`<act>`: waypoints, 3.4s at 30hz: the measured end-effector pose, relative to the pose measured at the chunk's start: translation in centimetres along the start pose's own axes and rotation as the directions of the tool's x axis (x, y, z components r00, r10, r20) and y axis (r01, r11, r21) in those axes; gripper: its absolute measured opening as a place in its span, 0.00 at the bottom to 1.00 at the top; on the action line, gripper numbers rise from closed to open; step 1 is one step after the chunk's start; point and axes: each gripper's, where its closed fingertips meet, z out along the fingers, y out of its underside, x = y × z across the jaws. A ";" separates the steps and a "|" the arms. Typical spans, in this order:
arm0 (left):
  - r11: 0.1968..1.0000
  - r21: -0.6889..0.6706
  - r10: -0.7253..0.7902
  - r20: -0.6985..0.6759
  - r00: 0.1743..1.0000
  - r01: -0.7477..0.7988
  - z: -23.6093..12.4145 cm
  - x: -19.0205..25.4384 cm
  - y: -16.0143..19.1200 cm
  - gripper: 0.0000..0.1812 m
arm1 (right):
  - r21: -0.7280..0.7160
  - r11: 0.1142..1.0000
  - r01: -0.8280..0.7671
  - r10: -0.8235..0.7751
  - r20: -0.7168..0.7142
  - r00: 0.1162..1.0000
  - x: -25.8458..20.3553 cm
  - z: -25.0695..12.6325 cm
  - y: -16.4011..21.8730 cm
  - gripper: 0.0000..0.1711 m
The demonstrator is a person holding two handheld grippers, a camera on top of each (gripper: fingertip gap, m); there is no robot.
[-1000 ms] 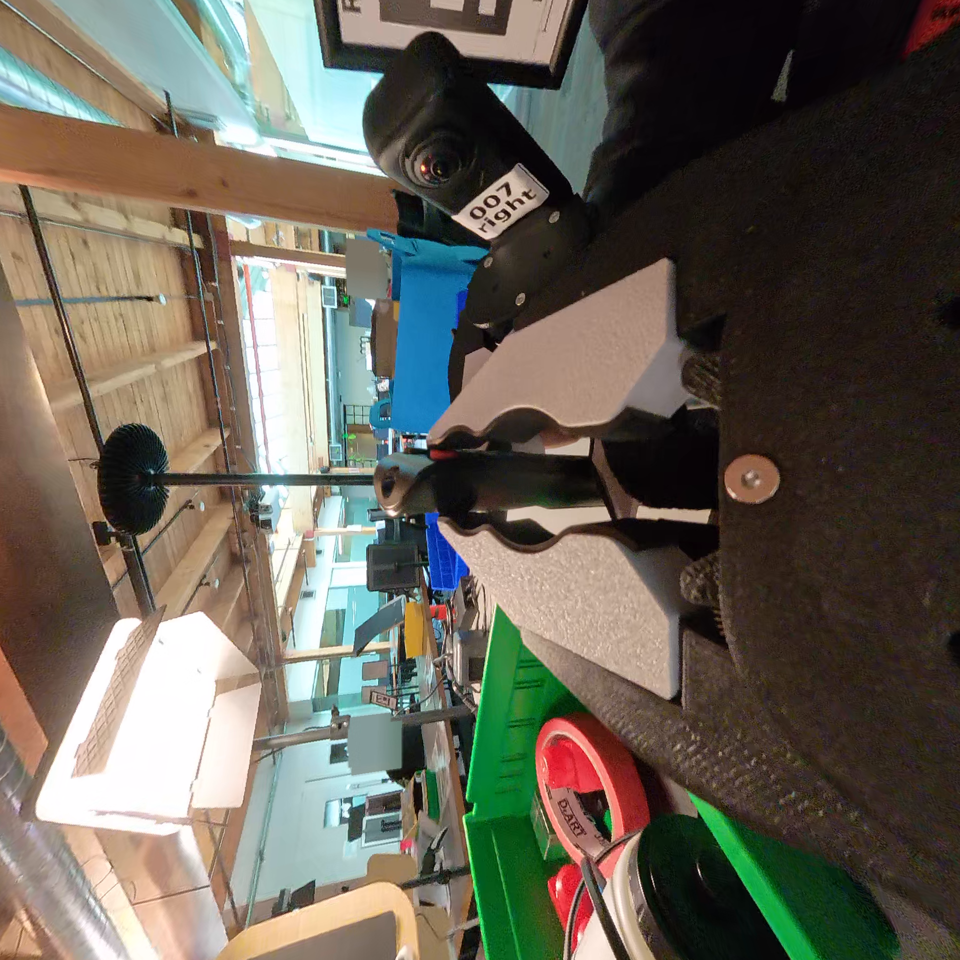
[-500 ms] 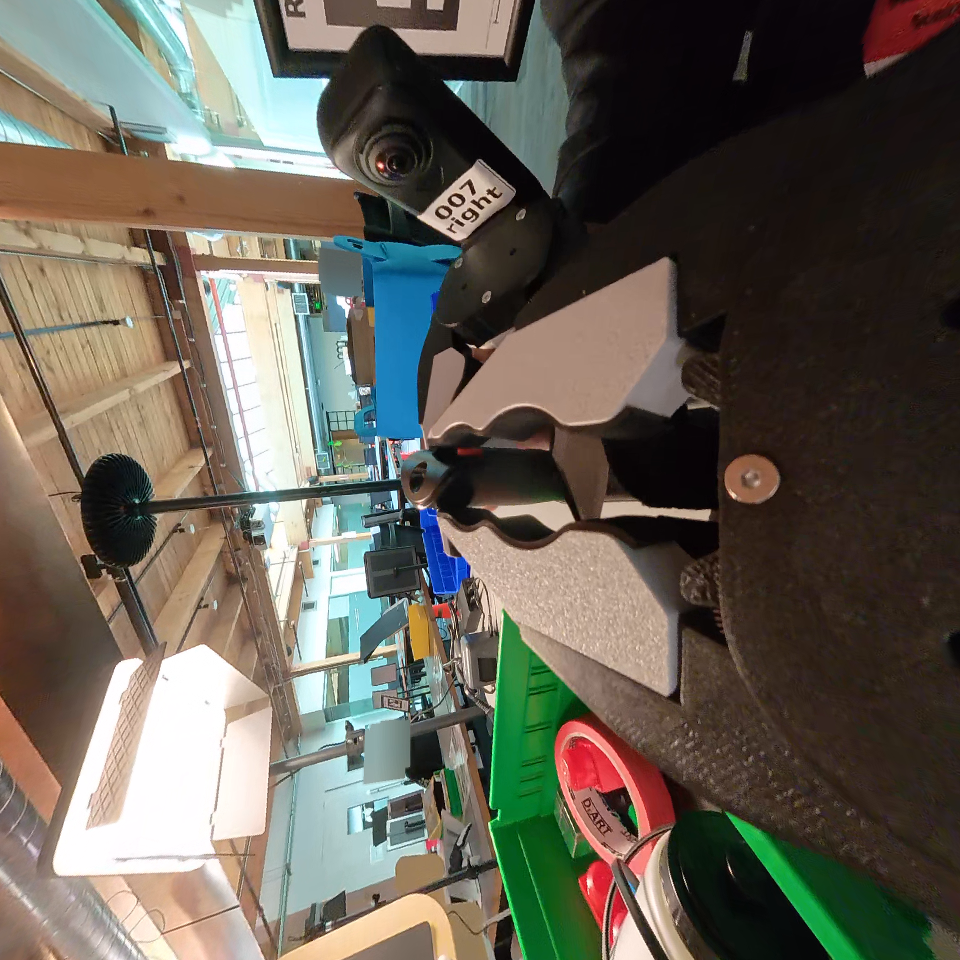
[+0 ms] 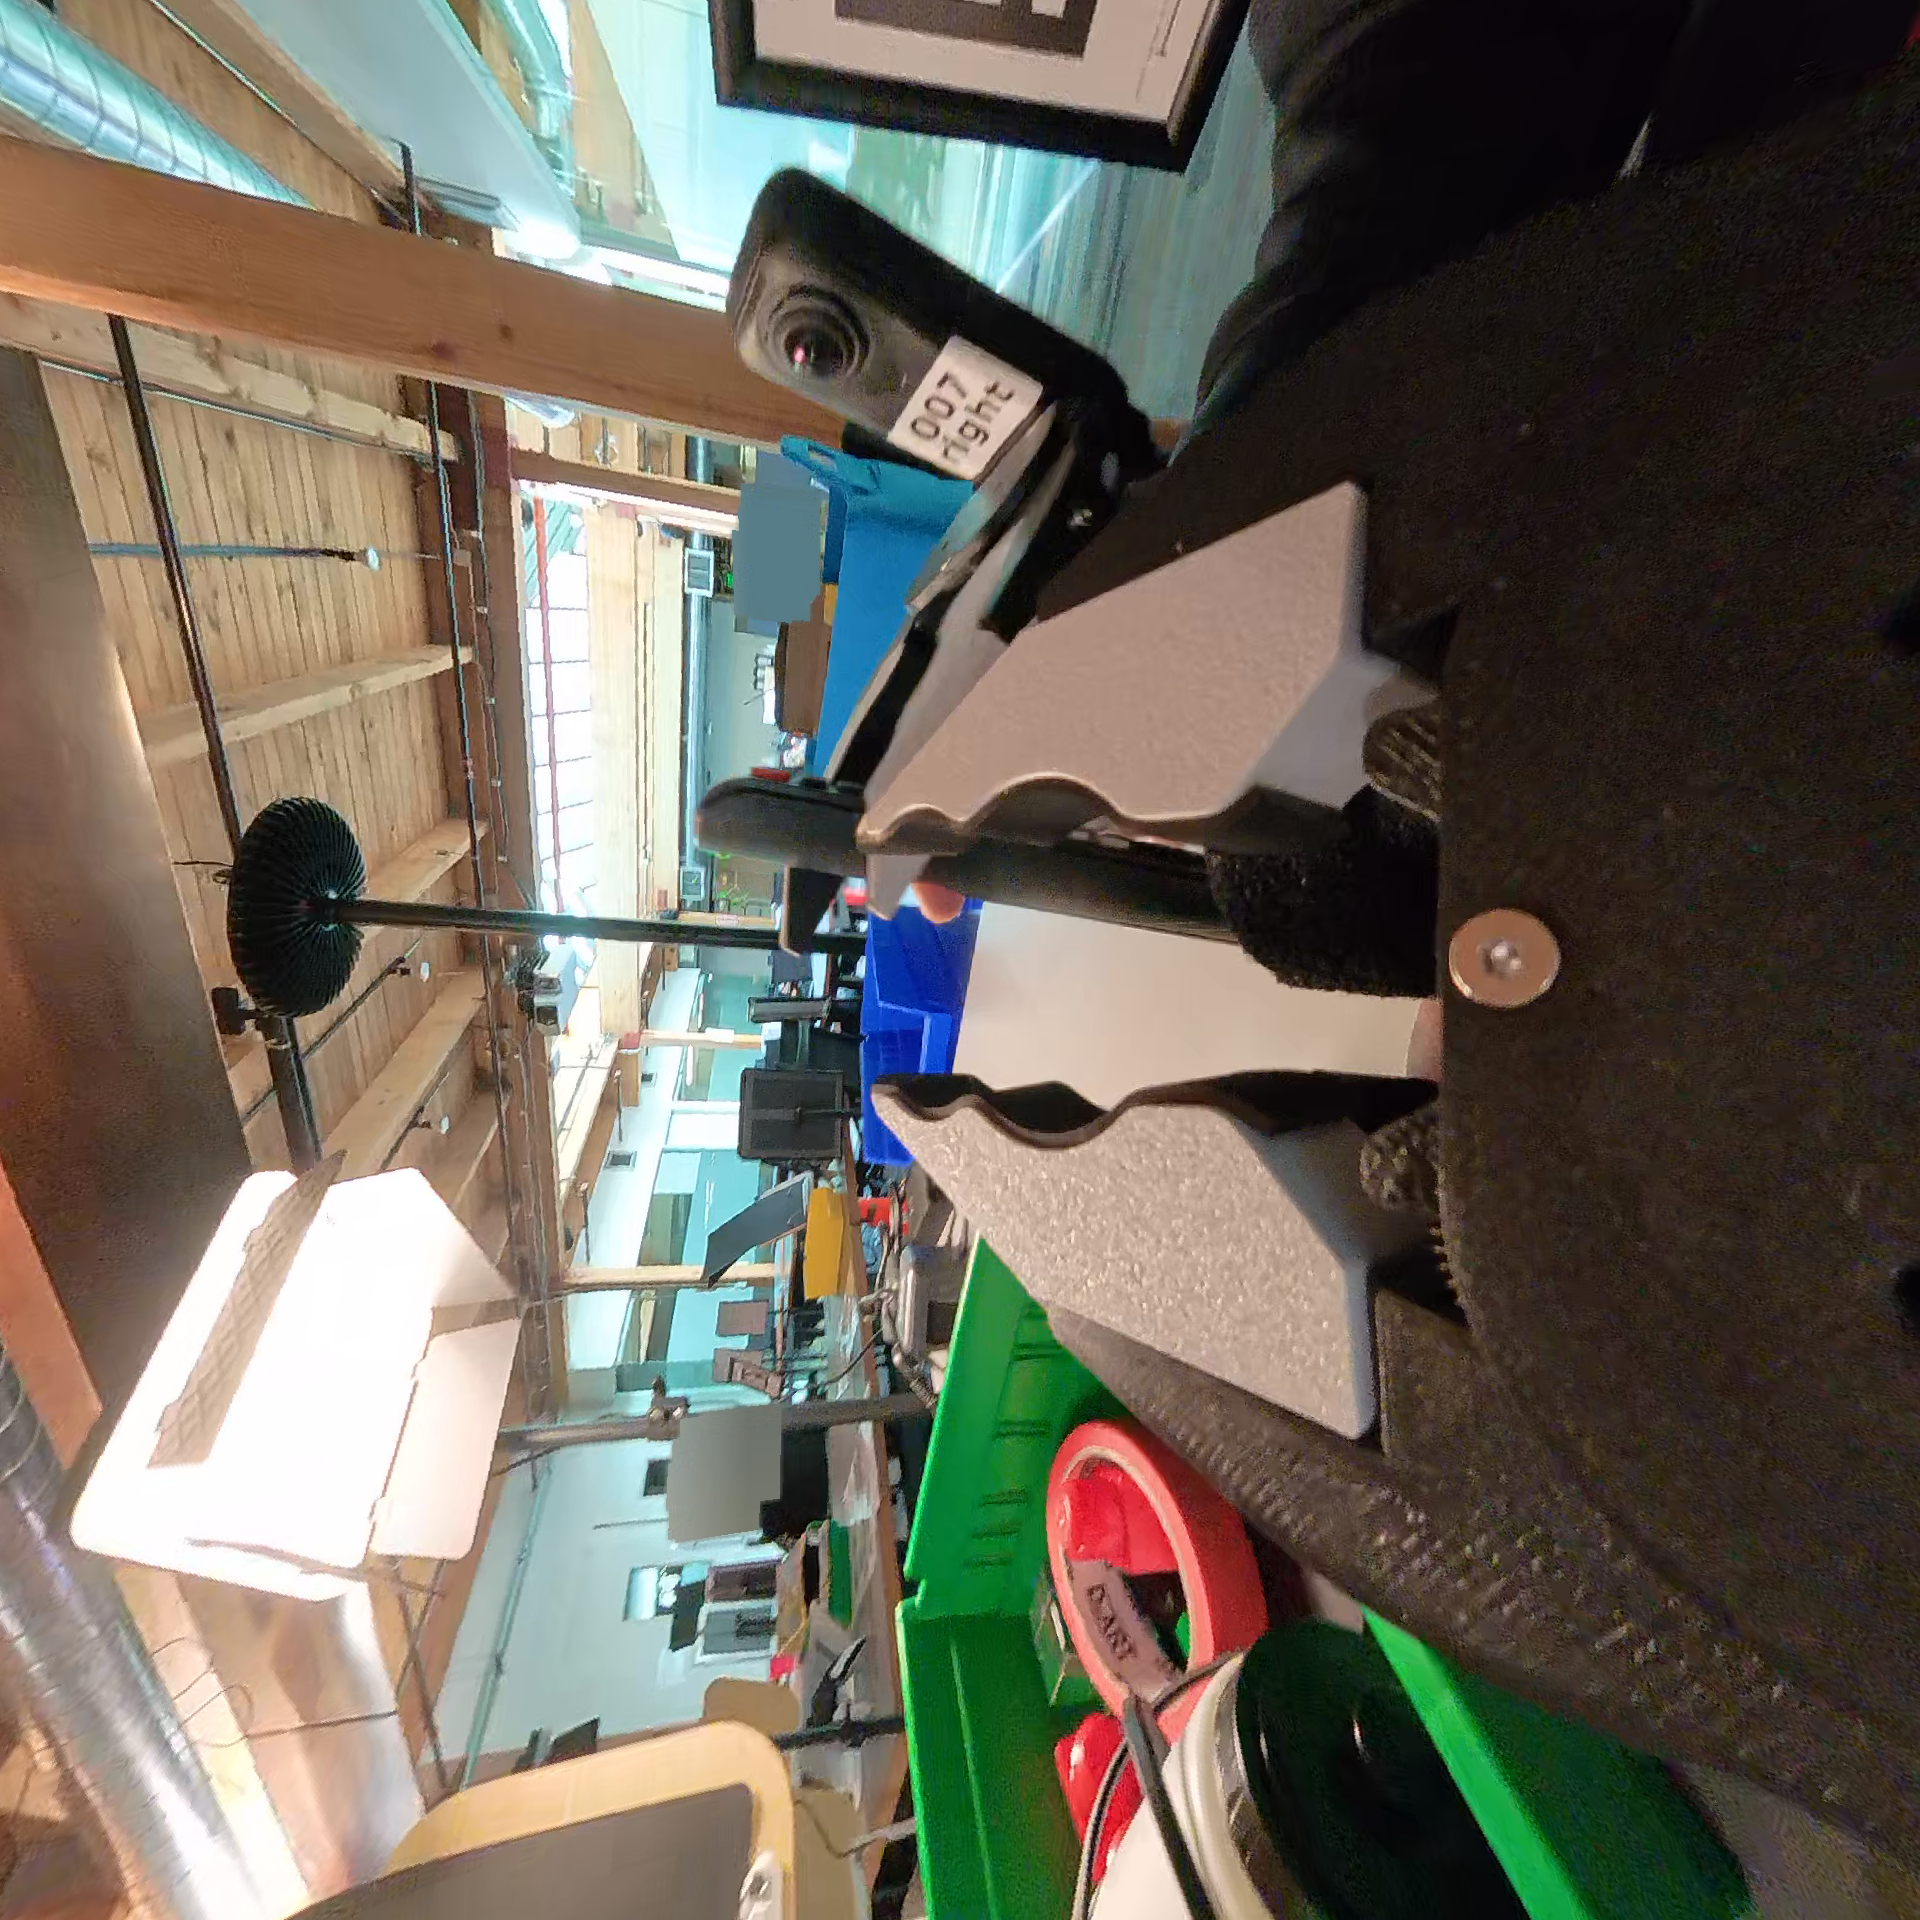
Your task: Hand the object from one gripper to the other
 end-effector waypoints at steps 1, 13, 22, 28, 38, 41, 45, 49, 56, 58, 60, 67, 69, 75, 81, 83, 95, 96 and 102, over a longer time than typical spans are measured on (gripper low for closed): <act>1.000 -0.018 -0.020 -0.017 1.000 0.020 0.1 0.2 0.4 0.24 | 0.018 0.998 -0.053 0.053 0.020 0.998 0.1 -0.1 -0.2 0.31; 0.975 -0.220 -0.052 -0.143 0.988 0.020 0.9 2.7 4.2 0.23 | 0.040 0.983 -0.180 0.170 0.183 0.968 -1.8 -0.3 -0.9 0.29; 0.965 -0.260 0.000 -0.158 0.987 -0.042 0.9 3.0 5.2 0.23 | 0.070 0.944 -0.322 0.294 0.265 0.918 -1.7 -0.8 -1.9 0.28; 0.924 -0.345 0.110 -0.170 0.979 -0.163 1.1 3.4 7.2 0.26 | 0.076 0.933 -0.351 0.312 0.312 0.897 -2.2 -1.0 -2.3 0.27; 0.906 -0.321 0.241 -0.143 0.960 -0.276 1.0 2.7 6.5 0.14 | 0.092 0.915 -0.393 0.341 0.346 0.874 -2.5 -1.1 -2.8 0.29; 0.932 -0.294 0.183 -0.118 0.976 -0.211 0.9 2.3 5.7 0.14 | 0.062 0.920 -0.388 0.346 0.341 0.874 -2.7 -0.8 -2.2 0.31; 0.980 -0.187 0.048 -0.099 0.994 -0.065 0.6 1.6 3.3 0.14 | 0.020 0.924 -0.381 0.351 0.346 0.870 -3.2 -0.6 -1.6 0.31; 0.992 -0.098 -0.087 -0.127 0.988 0.075 0.1 1.4 1.5 0.14 | -0.025 0.915 -0.402 0.383 0.367 0.848 -3.6 -0.4 -1.0 0.31; 0.986 -0.028 -0.167 -0.163 0.972 0.164 -0.3 1.3 0.1 0.14 | -0.139 0.918 -0.371 0.393 0.432 0.811 -5.9 -0.3 0.5 0.30; 0.980 -0.017 -0.196 -0.183 0.963 0.196 -0.4 1.4 -0.2 0.14 | -0.182 0.922 -0.342 0.387 0.453 0.803 -6.8 -0.3 1.2 0.29; 0.974 -0.006 -0.224 -0.204 0.953 0.228 -0.6 1.4 -0.5 0.14 | -0.221 0.927 -0.303 0.373 0.463 0.804 -7.5 -0.3 2.0 0.27; 0.956 0.014 -0.280 -0.255 0.926 0.293 -0.8 1.7 -1.1 0.14 | -0.225 0.935 -0.274 0.351 0.486 0.800 -8.1 -0.5 2.1 0.20; 0.952 0.033 -0.286 -0.264 0.921 0.305 -1.0 1.7 -1.5 0.14 | -0.254 0.927 -0.276 0.370 0.497 0.785 -8.4 -0.6 2.5 0.19; 0.954 0.047 -0.278 -0.230 0.933 0.296 -0.9 1.1 -1.5 0.14 | -0.240 0.952 -0.190 0.283 0.450 0.847 -8.0 -0.2 3.2 0.28; 0.963 0.071 -0.246 -0.152 0.957 0.259 -0.9 0.0 -1.5 0.14 | -0.247 0.966 -0.078 0.178 0.416 0.892 -7.8 0.1 4.2 0.24; 0.970 0.064 -0.225 -0.145 0.964 0.236 -0.7 0.2 -1.3 0.14 | -0.256 0.965 -0.051 0.154 0.404 0.902 -7.6 0.1 4.6 0.24; 0.949 0.121 -0.278 -0.118 0.953 0.292 -1.2 -1.1 -2.1 0.14 | -0.292 0.956 0.037 0.085 0.394 0.915 -7.8 0.3 6.0 0.20; 0.950 0.119 -0.275 -0.114 0.955 0.288 -1.2 -1.1 -2.1 0.14 | -0.294 0.955 0.037 0.085 0.394 0.915 -7.8 0.3 6.0 0.20; 0.956 0.103 -0.261 -0.118 0.958 0.273 -1.0 -0.8 -1.8 0.13 | -0.196 0.980 -0.037 0.110 0.371 0.922 -7.0 0.3 3.7 0.26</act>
